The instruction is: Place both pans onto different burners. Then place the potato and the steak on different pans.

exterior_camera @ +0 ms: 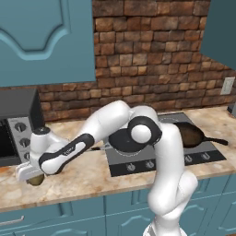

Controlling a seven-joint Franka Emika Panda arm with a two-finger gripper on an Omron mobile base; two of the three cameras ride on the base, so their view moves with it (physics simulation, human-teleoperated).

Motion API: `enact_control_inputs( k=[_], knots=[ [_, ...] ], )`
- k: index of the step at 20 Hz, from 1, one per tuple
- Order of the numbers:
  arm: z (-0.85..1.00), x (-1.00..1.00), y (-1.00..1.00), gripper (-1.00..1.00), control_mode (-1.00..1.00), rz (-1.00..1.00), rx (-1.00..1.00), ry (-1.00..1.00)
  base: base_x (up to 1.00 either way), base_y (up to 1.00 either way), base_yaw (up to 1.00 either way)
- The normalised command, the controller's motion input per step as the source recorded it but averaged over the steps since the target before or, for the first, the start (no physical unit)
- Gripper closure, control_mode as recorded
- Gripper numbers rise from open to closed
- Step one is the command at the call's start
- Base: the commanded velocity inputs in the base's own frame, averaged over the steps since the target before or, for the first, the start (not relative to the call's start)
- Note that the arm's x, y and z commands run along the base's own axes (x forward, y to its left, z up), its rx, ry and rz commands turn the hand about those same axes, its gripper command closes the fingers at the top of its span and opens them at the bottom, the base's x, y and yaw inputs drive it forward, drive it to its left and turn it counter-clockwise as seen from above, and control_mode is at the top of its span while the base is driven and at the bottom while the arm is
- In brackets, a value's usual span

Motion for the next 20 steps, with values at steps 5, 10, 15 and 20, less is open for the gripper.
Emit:
enact_control_inputs(
  k=[5, 10, 15, 20],
  knots=[
    [-0.17, 0.05, 0.04, 1.0, -1.0, 0.0, -0.01, 0.0, 0.0, 0.0, 0.0],
    [0.38, -0.11, -0.48, 1.0, -1.0, 0.0, 0.03, -0.02, 0.0, 0.0, 0.0],
    [0.41, -0.23, -0.67, 1.0, -1.0, 0.0, 0.06, 0.0, 0.0, 0.0, 0.0],
    [0.32, -0.12, -0.93, 1.0, -1.0, 0.0, 0.07, -0.01, 0.0, 0.0, 0.0]
  ],
)
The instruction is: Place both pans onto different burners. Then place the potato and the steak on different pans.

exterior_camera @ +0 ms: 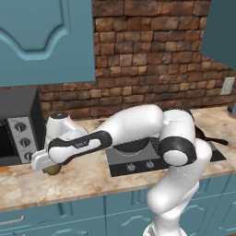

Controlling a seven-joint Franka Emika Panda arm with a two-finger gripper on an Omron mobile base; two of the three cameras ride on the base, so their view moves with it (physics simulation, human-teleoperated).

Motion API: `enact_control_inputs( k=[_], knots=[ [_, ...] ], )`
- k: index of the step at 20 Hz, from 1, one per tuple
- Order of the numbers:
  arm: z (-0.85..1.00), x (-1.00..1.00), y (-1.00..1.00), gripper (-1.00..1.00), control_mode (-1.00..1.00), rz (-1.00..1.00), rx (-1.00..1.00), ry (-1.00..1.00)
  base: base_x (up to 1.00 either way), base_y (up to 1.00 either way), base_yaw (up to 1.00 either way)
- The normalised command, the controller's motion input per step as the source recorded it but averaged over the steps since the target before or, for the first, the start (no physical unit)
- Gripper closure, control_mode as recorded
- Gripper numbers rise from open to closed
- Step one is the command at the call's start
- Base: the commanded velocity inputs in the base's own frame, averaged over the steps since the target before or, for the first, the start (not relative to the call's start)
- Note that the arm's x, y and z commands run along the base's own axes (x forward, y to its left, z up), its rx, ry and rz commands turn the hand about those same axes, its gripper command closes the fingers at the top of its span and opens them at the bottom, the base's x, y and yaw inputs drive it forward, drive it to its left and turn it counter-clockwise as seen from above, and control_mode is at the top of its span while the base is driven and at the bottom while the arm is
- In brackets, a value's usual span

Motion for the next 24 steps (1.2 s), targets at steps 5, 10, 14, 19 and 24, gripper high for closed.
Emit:
enact_control_inputs(
  k=[5, 10, 14, 19, 24],
  knots=[
    [0.14, 0.0, -1.0, 1.0, -1.0, 0.0, 0.02, -0.01, 0.0, 0.0, 0.0],
    [0.18, 0.0, -1.0, 1.0, -1.0, 0.0, 0.0, 0.0, 0.0, 0.0, 0.0],
    [0.31, 0.02, -0.84, 1.0, -1.0, 0.0, 0.0, 0.0, 0.0, 0.0, 0.0],
    [0.32, 0.03, -0.68, 1.0, -1.0, 0.0, 0.0, 0.0, 0.0, 0.0, 0.0],
    [0.26, 0.0, -0.57, 1.0, -1.0, 0.0, -0.03, 0.0, 0.0, 0.0, 0.0]
  ],
)
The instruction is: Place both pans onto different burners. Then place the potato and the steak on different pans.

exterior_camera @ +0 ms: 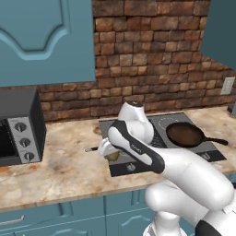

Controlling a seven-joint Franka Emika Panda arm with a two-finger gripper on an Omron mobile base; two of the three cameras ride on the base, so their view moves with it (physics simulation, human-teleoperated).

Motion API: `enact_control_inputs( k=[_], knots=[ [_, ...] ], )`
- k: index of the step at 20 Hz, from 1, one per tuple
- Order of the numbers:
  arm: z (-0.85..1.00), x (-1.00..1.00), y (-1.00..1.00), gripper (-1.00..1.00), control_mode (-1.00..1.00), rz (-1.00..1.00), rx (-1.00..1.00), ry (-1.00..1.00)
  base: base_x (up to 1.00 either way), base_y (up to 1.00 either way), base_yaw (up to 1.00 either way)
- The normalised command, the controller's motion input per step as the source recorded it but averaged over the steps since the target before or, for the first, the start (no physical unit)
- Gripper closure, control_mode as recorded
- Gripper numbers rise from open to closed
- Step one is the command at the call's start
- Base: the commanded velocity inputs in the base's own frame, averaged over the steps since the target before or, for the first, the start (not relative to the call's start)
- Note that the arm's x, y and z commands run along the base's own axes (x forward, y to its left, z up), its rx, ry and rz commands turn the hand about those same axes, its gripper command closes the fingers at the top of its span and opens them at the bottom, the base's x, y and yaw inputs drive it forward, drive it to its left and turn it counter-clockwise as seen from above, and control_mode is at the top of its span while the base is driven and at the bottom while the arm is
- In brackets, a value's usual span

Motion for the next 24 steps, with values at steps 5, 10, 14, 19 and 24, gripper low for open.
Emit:
enact_control_inputs(
  k=[5, 10, 14, 19, 24],
  knots=[
    [0.31, 0.14, -0.19, 1.0, -1.0, -0.04, -0.03, 0.04, 0.0, 0.0, 0.0],
    [0.33, 0.27, -0.16, 1.0, -1.0, -0.12, -0.01, 0.12, 0.0, 0.0, 0.0],
    [0.13, 0.3, -0.36, 1.0, -1.0, -0.07, -0.04, 0.08, 0.0, 0.0, 0.0],
    [0.01, 0.27, -0.4, 1.0, -1.0, -0.05, -0.11, 0.05, 0.0, 0.0, 0.0],
    [0.0, 0.41, -0.35, 1.0, -1.0, -0.06, -0.12, 0.04, 0.0, 0.0, 0.0]
  ],
)
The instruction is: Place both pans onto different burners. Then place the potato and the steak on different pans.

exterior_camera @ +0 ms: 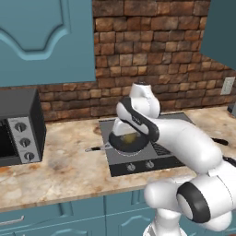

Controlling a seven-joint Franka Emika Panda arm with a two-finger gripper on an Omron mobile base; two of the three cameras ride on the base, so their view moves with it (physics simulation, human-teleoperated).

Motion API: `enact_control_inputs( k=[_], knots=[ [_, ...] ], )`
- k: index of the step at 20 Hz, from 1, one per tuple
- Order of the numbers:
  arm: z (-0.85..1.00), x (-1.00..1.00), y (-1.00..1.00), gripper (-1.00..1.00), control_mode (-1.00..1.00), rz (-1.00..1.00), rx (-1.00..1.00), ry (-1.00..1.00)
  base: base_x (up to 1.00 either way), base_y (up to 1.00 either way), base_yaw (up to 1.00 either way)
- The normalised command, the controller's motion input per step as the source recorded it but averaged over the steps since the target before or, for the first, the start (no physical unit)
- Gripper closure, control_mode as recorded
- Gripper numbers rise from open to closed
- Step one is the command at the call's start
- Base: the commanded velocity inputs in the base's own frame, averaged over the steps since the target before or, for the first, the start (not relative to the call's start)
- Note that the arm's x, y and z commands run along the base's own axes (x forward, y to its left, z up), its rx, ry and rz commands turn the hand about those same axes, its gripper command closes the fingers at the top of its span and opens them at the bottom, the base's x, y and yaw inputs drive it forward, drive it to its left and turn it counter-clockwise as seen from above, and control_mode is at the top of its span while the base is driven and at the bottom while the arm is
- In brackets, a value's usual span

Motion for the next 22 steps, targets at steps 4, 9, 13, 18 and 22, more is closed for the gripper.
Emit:
enact_control_inputs(
  k=[4, 9, 13, 18, 22],
  knots=[
    [-0.01, 0.64, -0.33, 1.0, -1.0, -0.09, -0.08, 0.04, 0.0, 0.0, 0.0],
    [-0.25, 0.71, -0.23, 1.0, -1.0, -0.07, -0.01, 0.01, 0.0, 0.0, 0.0],
    [-0.63, 0.55, -0.11, 1.0, -1.0, -0.05, 0.0, 0.0, 0.0, 0.0, 0.0],
    [-0.53, 0.7, -0.02, 1.0, -1.0, -0.03, -0.02, 0.0, 0.0, 0.0, 0.0],
    [-0.39, 0.64, -0.01, 1.0, -1.0, -0.03, -0.01, 0.0, 0.0, 0.0, 0.0]
  ],
)
